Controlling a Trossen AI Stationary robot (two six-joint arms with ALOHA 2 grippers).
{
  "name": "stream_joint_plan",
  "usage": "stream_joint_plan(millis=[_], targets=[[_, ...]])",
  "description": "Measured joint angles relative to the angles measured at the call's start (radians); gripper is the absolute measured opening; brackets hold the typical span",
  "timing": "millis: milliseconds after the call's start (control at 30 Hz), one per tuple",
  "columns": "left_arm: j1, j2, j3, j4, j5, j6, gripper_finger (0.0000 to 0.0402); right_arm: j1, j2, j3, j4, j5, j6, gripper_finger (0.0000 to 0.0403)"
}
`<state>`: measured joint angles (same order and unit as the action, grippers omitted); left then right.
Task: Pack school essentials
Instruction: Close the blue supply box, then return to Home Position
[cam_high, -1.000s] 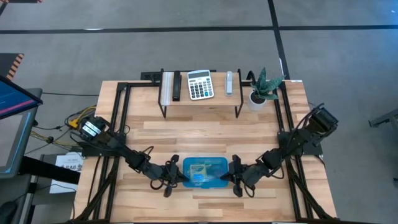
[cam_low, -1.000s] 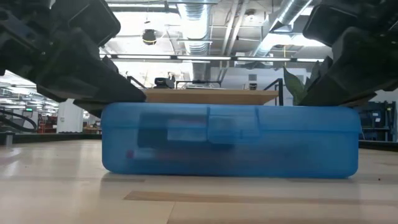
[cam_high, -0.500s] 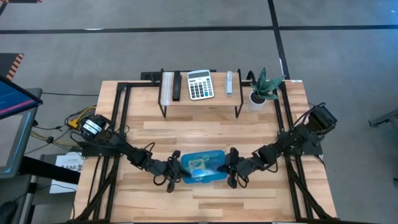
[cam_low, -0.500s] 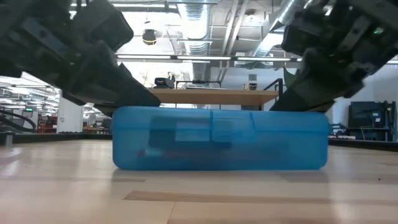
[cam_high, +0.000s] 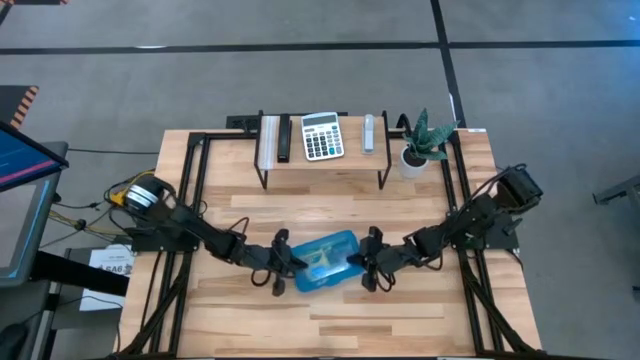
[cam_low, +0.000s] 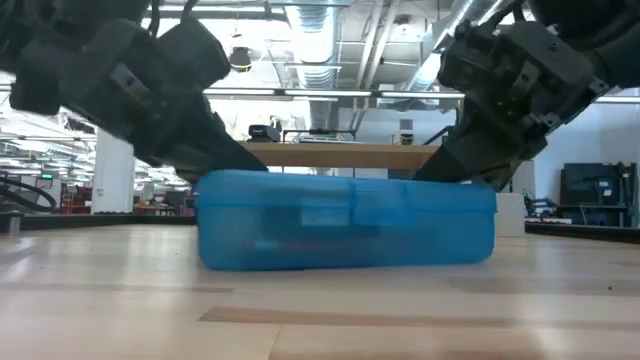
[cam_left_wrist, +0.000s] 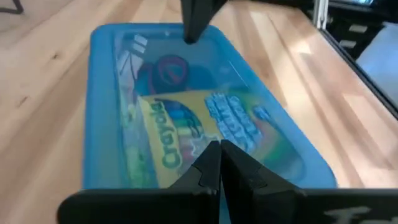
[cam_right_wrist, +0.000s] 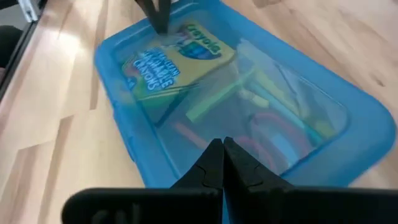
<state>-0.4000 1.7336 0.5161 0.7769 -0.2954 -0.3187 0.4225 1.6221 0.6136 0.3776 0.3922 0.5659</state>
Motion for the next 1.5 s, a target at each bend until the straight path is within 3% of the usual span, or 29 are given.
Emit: stream_joint_plan(millis=[133,300,567,667,800,900,1033,1200,1367,1500], targets=[[-0.002,-0.14,0.0,-0.097,0.0,0.018,0.0,0.0,-0.06,0.001,-0.003,-0.001,-0.032,0.0016],[-0.03,-0.305,0.0,-0.105,-0.013,0.124,0.0,0.009,-0.159,-0.001,-0.03,-0.002,-0.147,0.0016],[-0.066,-0.528,0.003,-0.046,-0.152,0.369,0.0,0.064,-0.413,0.0,-0.097,0.072,-0.35,0.0016],[-0.002,-0.553,0.004,-0.028,-0.065,0.41,0.0,0.093,-0.514,0.0,-0.144,0.135,-0.43,0.0016],[0.134,-0.583,0.004,-0.039,0.112,0.356,0.0,0.128,-0.634,0.001,-0.215,0.187,-0.493,0.0016],[0.212,-0.634,0.004,-0.067,0.175,0.343,0.0,0.16,-0.732,0.001,-0.3,0.226,-0.507,0.0016],[0.255,-0.786,0.004,-0.187,0.188,0.373,0.0,0.219,-0.851,-0.005,-0.428,0.32,-0.499,0.0016],[0.24,-1.022,0.004,-0.407,0.118,0.409,0.0,0.311,-1.02,-0.092,-0.453,0.428,-0.513,0.0016],[0.236,-1.13,-0.048,-0.503,0.136,0.393,0.0,0.359,-1.203,-0.2,-0.449,0.501,-0.572,0.0016],[0.236,-1.22,-0.127,-0.505,0.168,0.381,0.0,0.366,-1.363,-0.266,-0.442,0.501,-0.597,0.0014]])
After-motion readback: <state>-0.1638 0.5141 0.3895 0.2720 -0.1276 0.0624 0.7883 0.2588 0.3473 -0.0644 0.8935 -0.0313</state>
